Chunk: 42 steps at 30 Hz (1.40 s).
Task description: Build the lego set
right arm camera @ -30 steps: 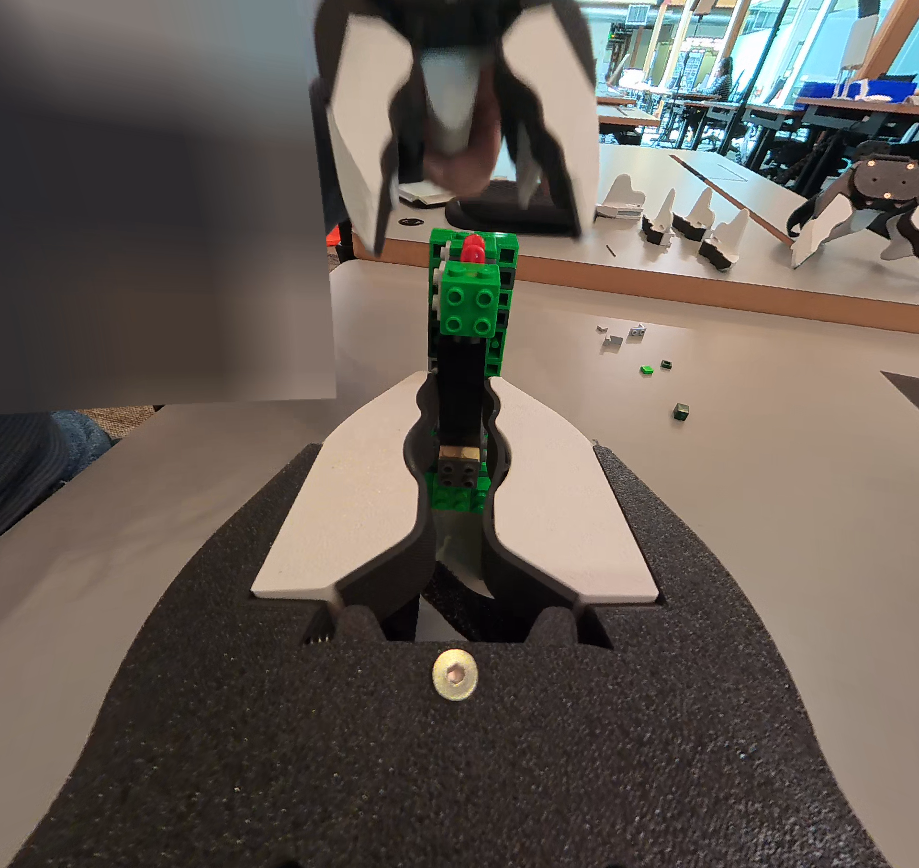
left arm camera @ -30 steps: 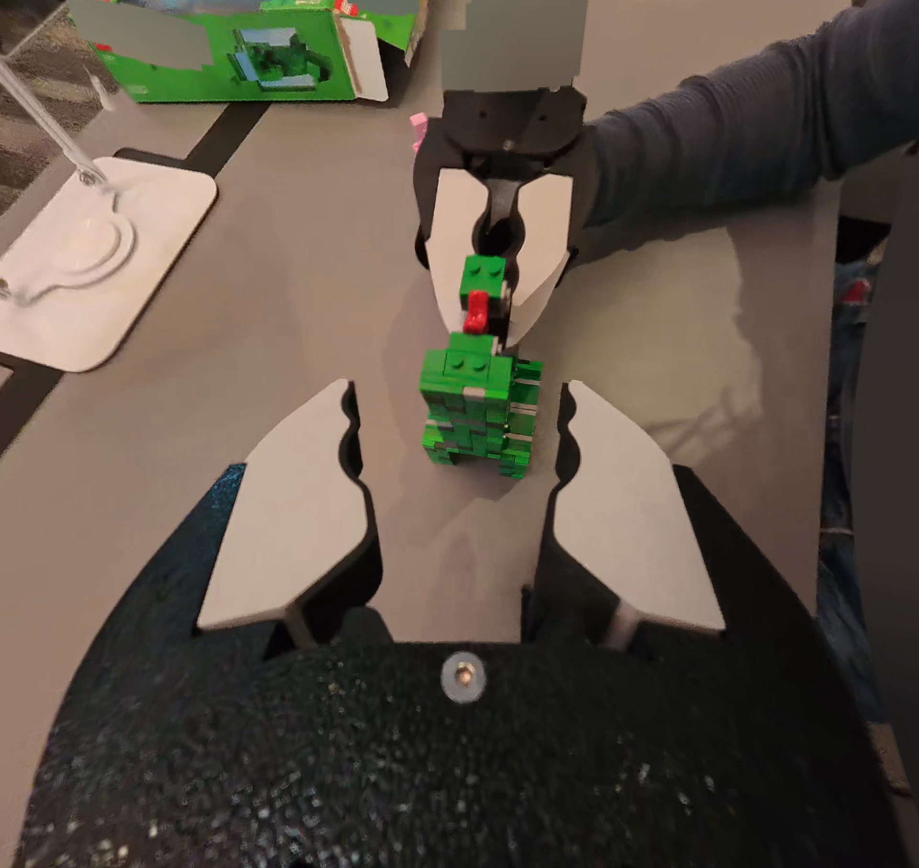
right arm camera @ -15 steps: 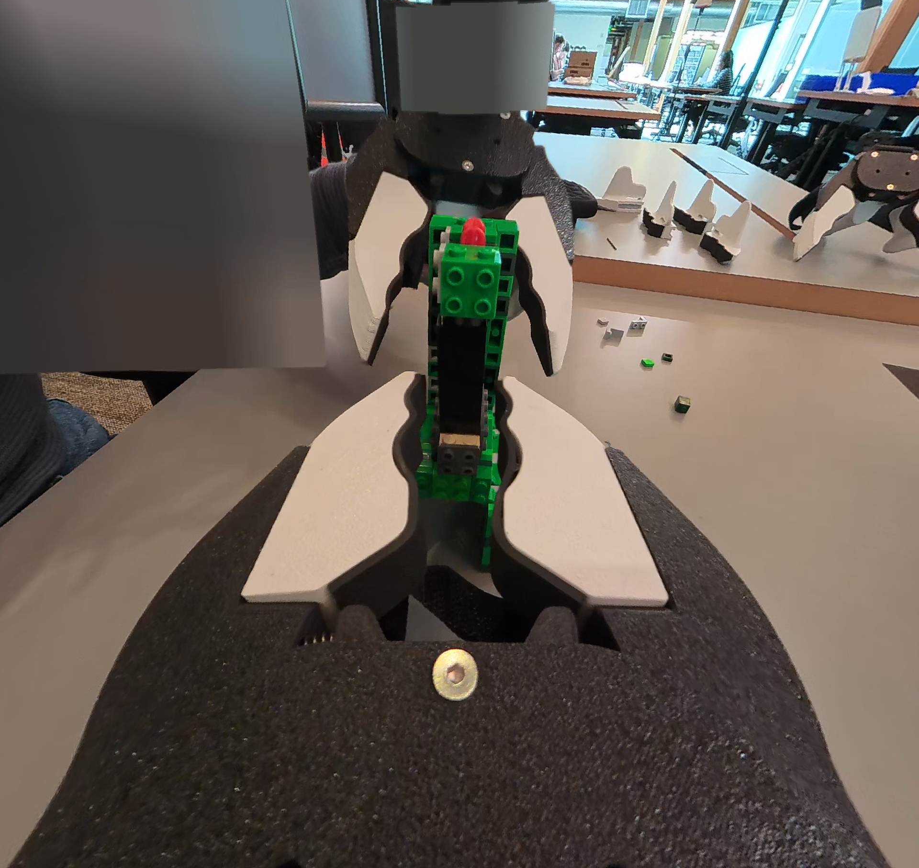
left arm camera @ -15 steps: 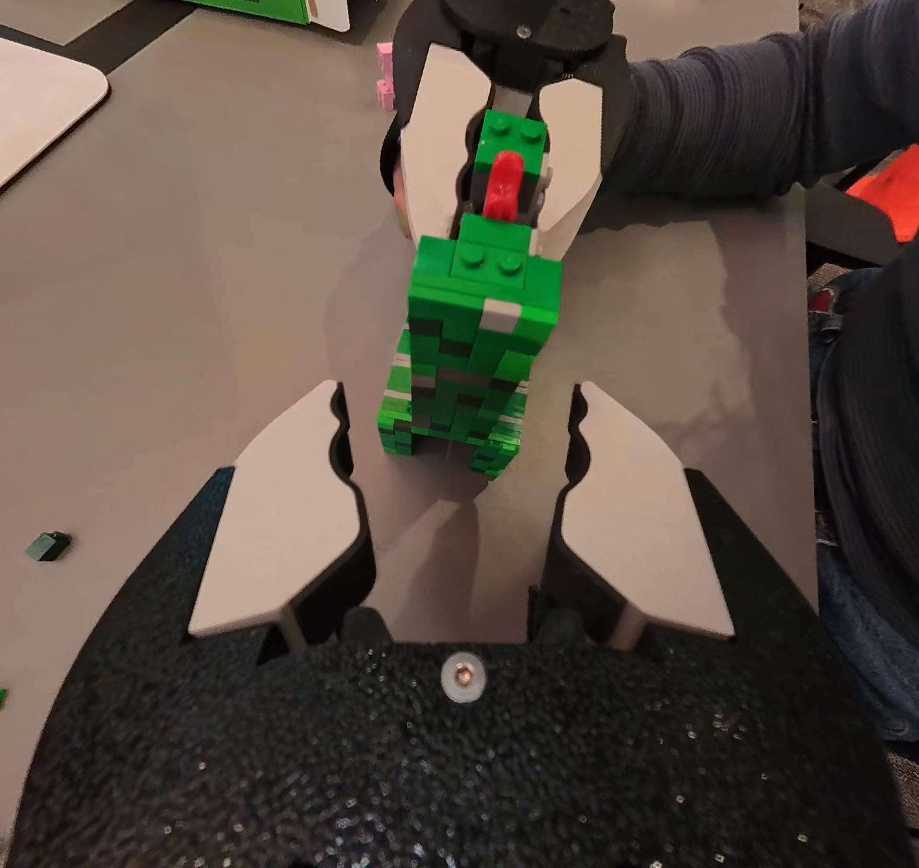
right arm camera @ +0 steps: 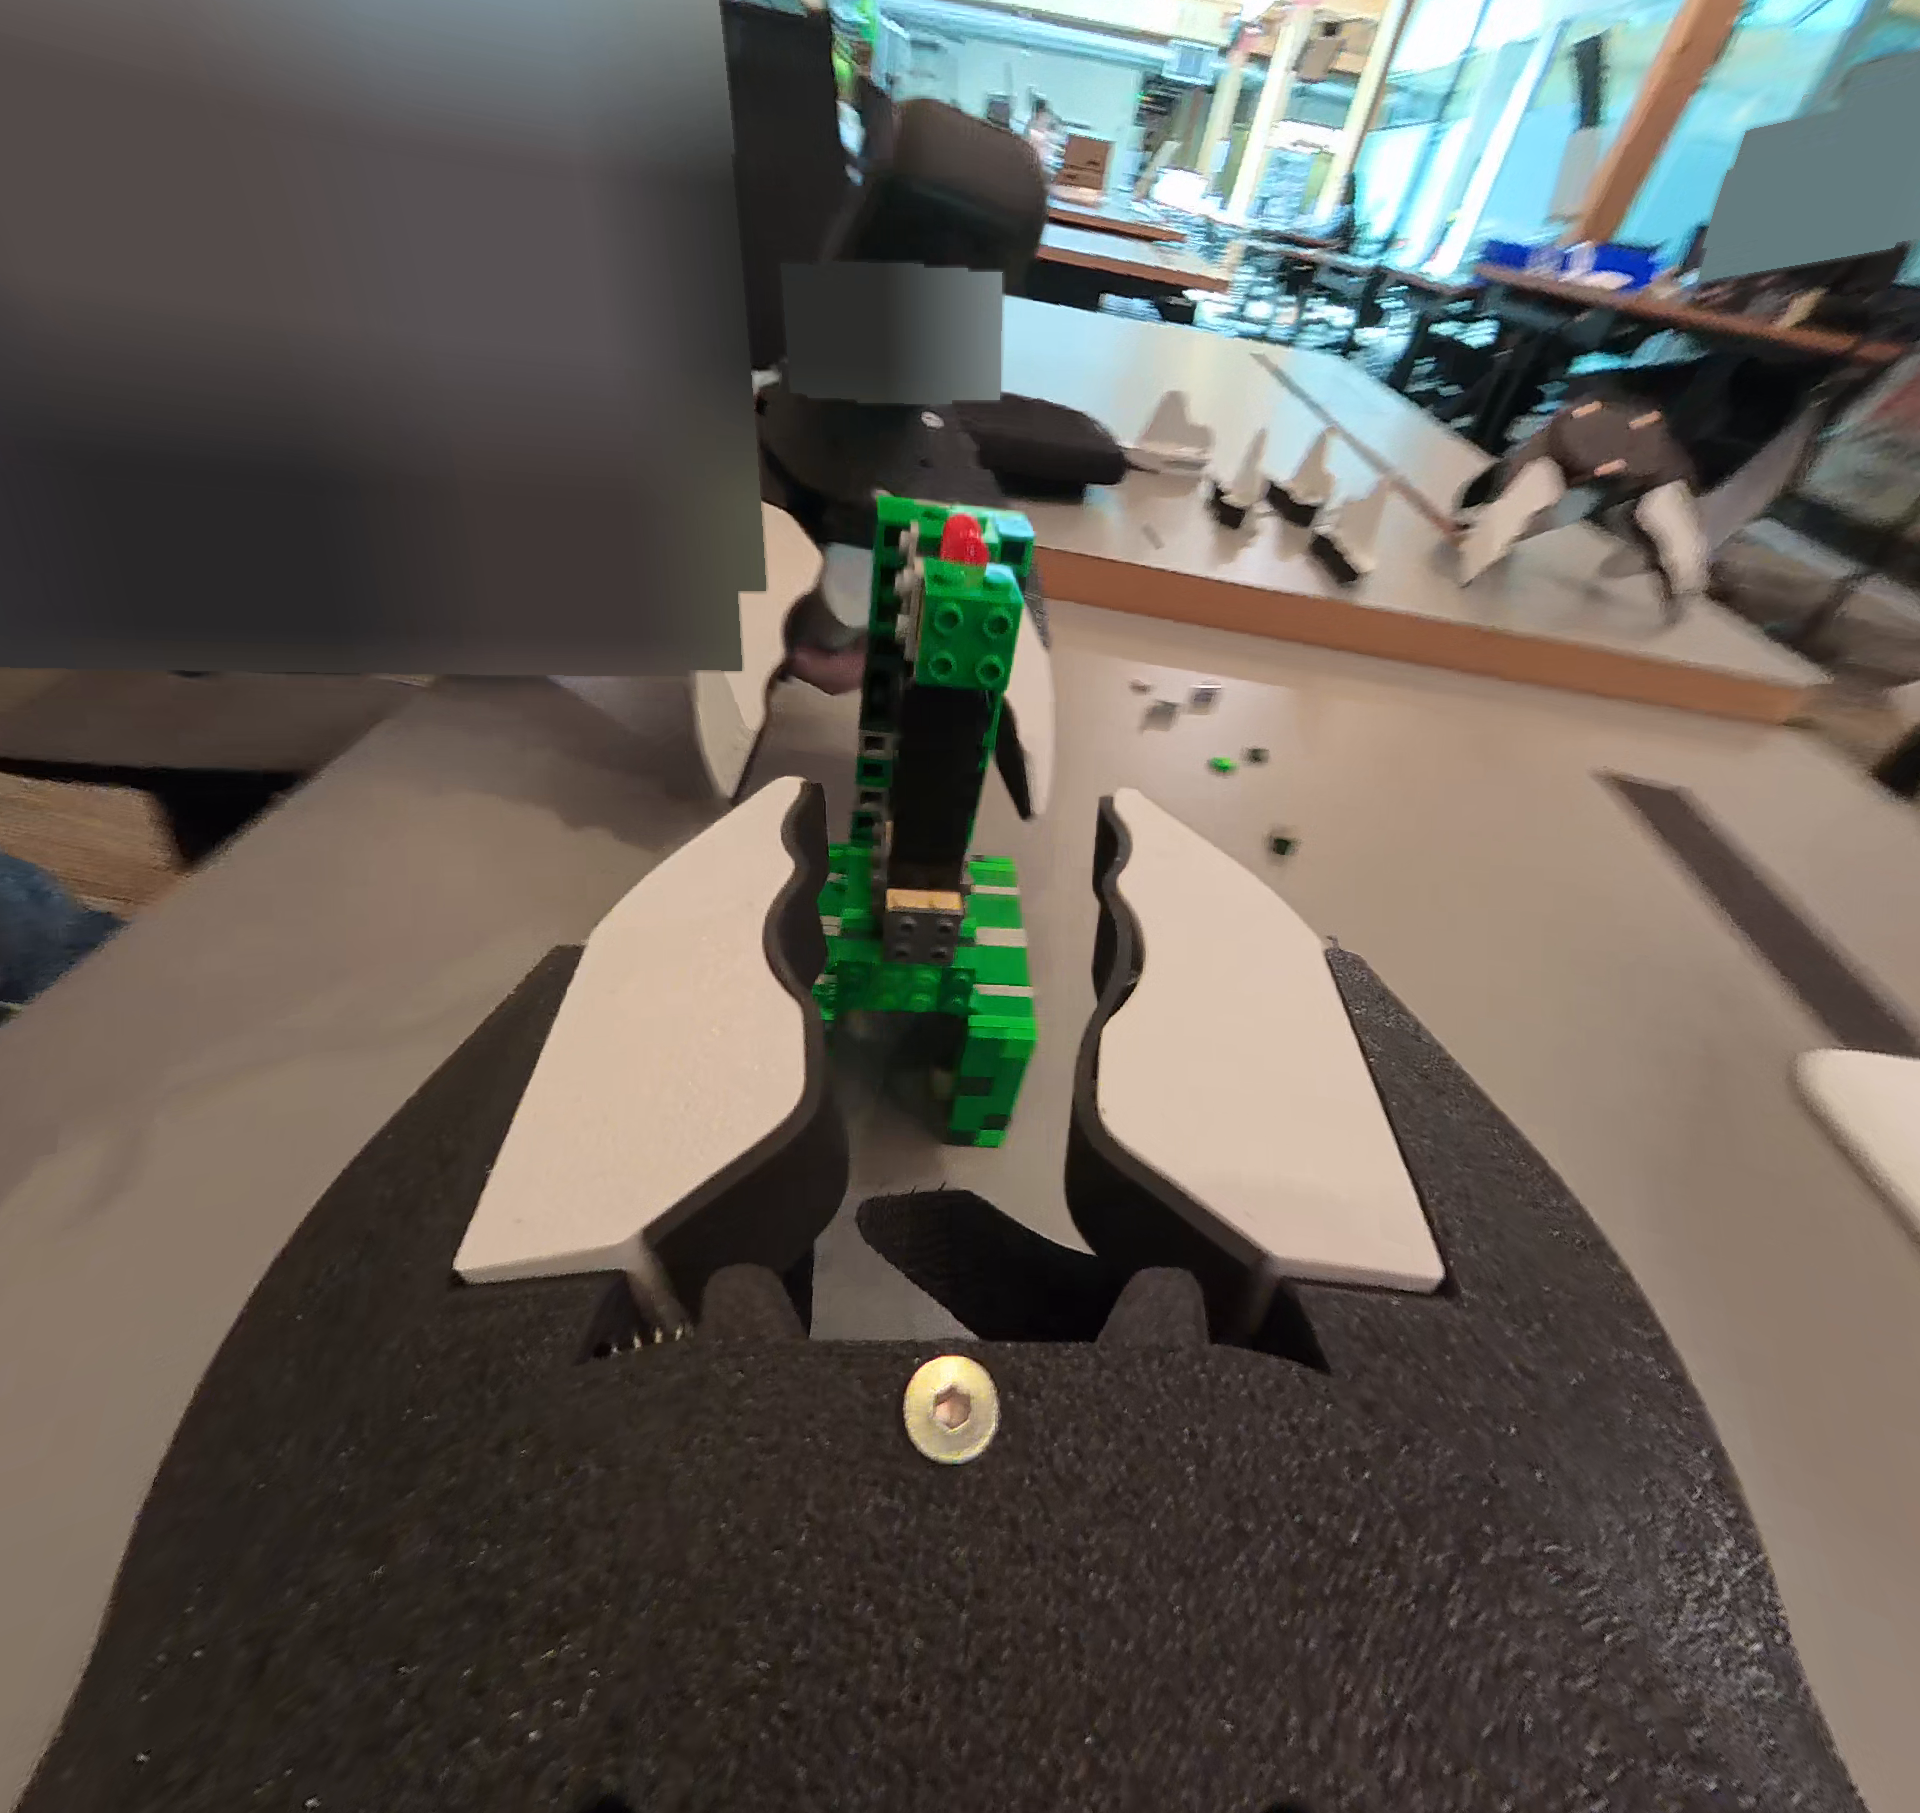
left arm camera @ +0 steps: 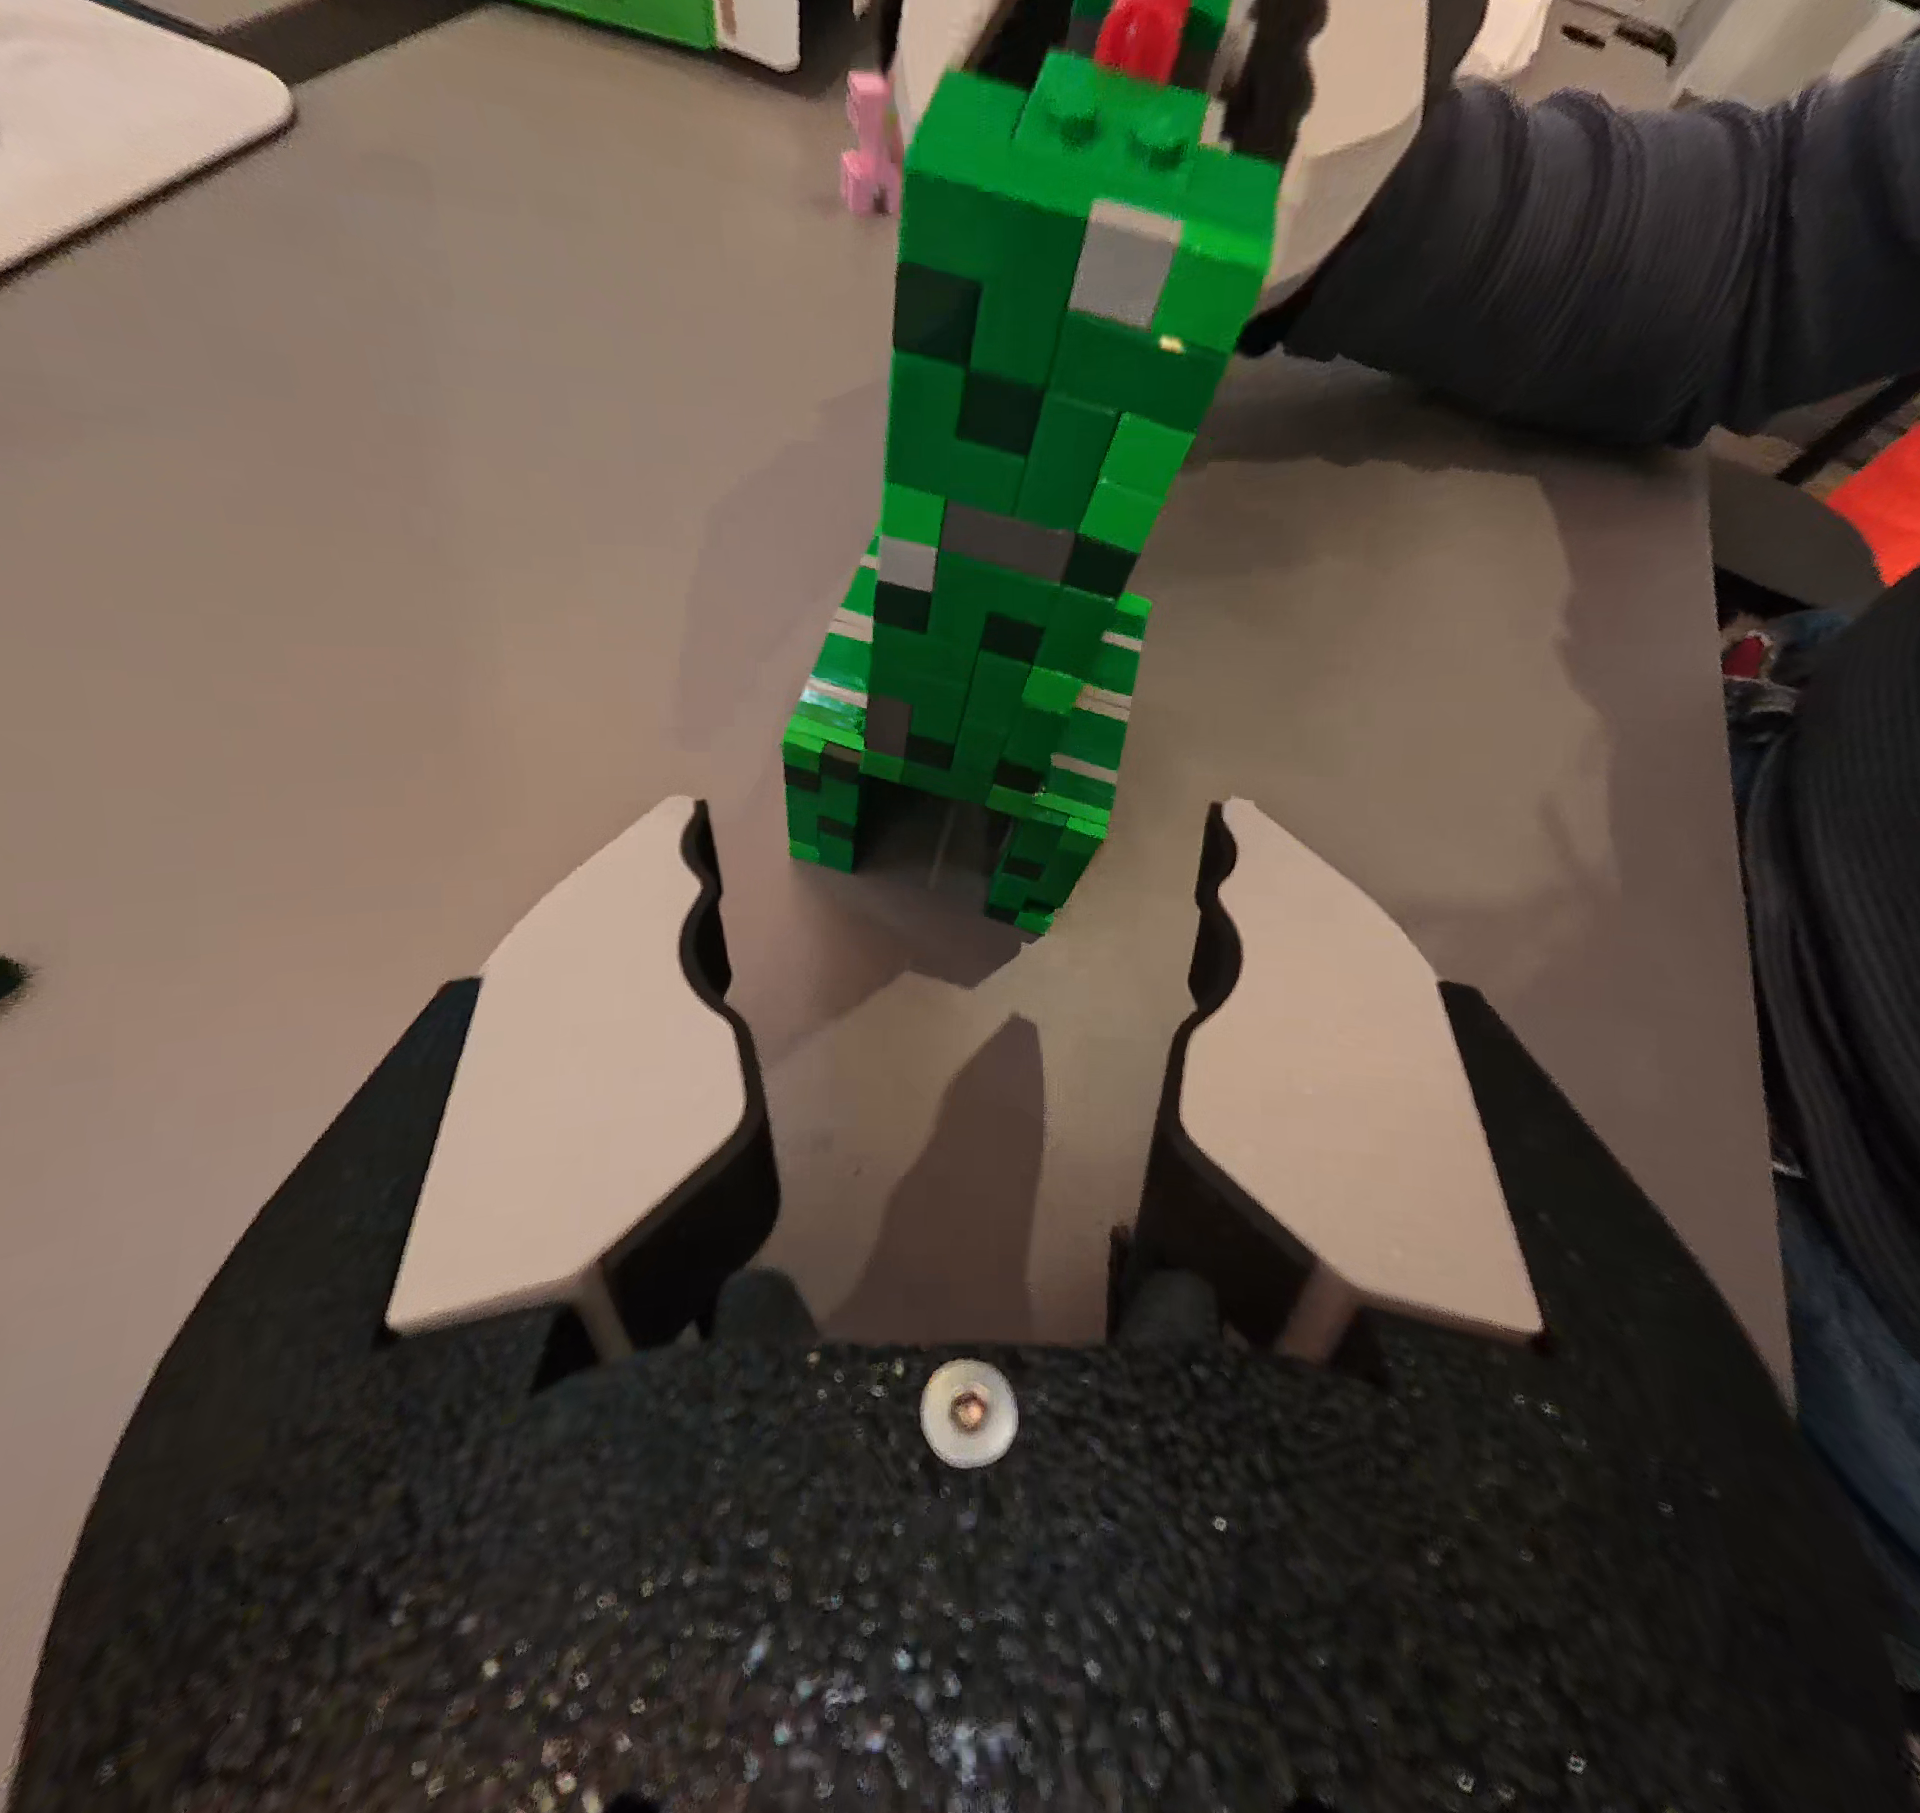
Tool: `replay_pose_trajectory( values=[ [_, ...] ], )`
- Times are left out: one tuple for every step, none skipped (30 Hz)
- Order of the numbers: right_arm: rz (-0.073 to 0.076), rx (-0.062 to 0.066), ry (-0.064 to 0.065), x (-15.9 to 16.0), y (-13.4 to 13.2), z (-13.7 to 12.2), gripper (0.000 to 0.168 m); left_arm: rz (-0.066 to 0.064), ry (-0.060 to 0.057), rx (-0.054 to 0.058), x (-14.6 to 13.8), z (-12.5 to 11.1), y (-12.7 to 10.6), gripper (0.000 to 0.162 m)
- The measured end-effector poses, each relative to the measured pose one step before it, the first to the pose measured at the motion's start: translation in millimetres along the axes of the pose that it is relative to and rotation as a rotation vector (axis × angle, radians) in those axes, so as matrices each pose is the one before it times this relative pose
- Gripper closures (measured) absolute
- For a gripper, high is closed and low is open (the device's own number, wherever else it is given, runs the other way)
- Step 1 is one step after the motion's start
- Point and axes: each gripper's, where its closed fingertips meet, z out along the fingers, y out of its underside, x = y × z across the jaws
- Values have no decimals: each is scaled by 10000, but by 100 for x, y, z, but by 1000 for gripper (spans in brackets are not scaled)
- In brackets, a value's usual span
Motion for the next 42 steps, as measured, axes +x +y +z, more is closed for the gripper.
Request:
replay_pose_trajectory(
  values=[
    [-389, -104, 330, 58, -300, -161, 118, 14, -160, 246, -74, -212, -280, 74],
    [-441, -77, 338, 13, -367, -160, 114, -1, -196, 250, -103, -175, -279, 74],
    [-464, -82, 313, -73, -372, -151, 111, -11, -236, 240, -117, -135, -271, 74],
    [-410, -78, 283, -161, -401, -168, 109, -27, -134, 207, 92, -94, -200, 74],
    [-283, -44, 250, -136, -364, -256, 109, -66, -183, 159, 76, -53, -108, 74],
    [-113, 18, 218, -113, -334, -361, 108, -38, -286, 167, -28, -47, -50, 74],
    [68, 90, 185, -156, -341, -445, 108, -19, -294, 140, -20, -49, 41, 74],
    [236, 126, 145, -81, -126, -431, 108, -123, -247, 51, -12, -22, 211, 74],
    [423, 117, 104, -46, 119, -371, 109, -277, -105, 20, 151, 34, 269, 74],
    [600, 75, 101, -48, 254, -309, 111, -360, 127, 27, 486, 131, 268, 75],
    [650, 39, 161, 76, 348, -272, 111, -390, 122, -50, 506, 209, 364, 75],
    [591, 55, 234, 195, 308, -272, 109, -313, -11, -118, 385, 256, 471, 75],
    [483, 116, 228, 161, 163, -308, 109, -177, -25, -119, 438, 270, 474, 75],
    [385, 156, 196, 123, 27, -326, 109, -122, -131, -108, 331, 271, 420, 75],
    [299, 113, 243, 196, 17, -309, 109, -58, -176, -75, 277, 271, 322, 74],
    [180, 49, 255, 197, 40, -317, 110, -31, -155, -89, 256, 258, 273, 74],
    [103, 41, 190, 100, 15, -305, 109, -13, -134, -99, 196, 226, 213, 72],
    [109, 50, 146, 50, -18, -330, 110, -17, -51, -75, 233, 176, 120, 72],
    [131, 28, 132, 28, 1, -308, 111, -35, 74, 2, 350, 150, -61, 72],
    [123, -3, 103, -15, 60, -307, 111, -58, 183, 29, 465, 123, -155, 72],
    [115, -30, 85, -43, 127, -295, 111, -55, 178, -41, 426, 93, -114, 72],
    [108, -64, 88, -67, 204, -294, 111, -5, 92, -85, 293, 78, -69, 71],
    [84, -83, 76, -81, 243, -305, 111, 47, 44, -102, 253, 59, -48, 71],
    [63, -91, 73, -120, 249, -324, 112, 46, 8, -111, 215, 76, -13, 70],
    [42, -112, 103, -95, 300, -284, 112, 48, 17, -112, 233, 99, 33, 69],
    [17, -118, 94, -91, 331, -258, 112, 38, 68, -70, 331, 123, 23, 69],
    [19, -102, 56, -191, 295, -241, 112, 23, 83, -71, 363, 176, 54, 69],
    [27, -109, 77, -205, 298, -203, 112, 42, 53, -22, 343, 176, 21, 69],
    [-16, -144, 95, -81, 333, -135, 112, 40, 37, -15, 321, 205, 20, 69],
    [-71, -154, 59, -112, 343, -80, 112, 31, 44, -29, 303, 233, 41, 68],
    [-76, -147, 29, -148, 310, -46, 112, 28, 58, -20, 310, 276, 28, 68],
    [-68, -141, 2, -179, 267, -25, 112, 33, 62, -24, 283, 283, 30, 68],
    [-60, -113, -32, -230, 218, -4, 113, 46, 67, -61, 288, 239, 43, 67],
    [-33, -100, -22, -178, 189, -10, 113, 68, 31, -71, 253, 114, 58, 68],
    [-1, -157, 46, -27, 258, 23, 113, 68, -6, -74, 217, -55, 77, 69],
    [15, -213, 40, -8, 339, 93, 113, 88, -14, 1, 195, -201, 36, 70],
    [51, -235, -27, -97, 392, 244, 113, 91, -15, 100, 145, -366, -20, 73],
    [50, -266, -57, -158, 447, 404, 111, 36, -78, 173, -17, -494, -55, 77],
    [-60, -287, -121, -286, 468, 508, 108, -25, -144, 225, -210, -586, -107, 80],
    [-165, -306, -153, -350, 456, 618, 105, -76, -158, 236, -343, -623, -130, 81],
    [-193, -315, -45, -148, 419, 704, 101, -117, -206, 250, -503, -641, -162, 82],
    [-183, -264, 42, 21, 337, 751, 97, -137, -173, 257, -524, -609, -189, 83]
  ],
)
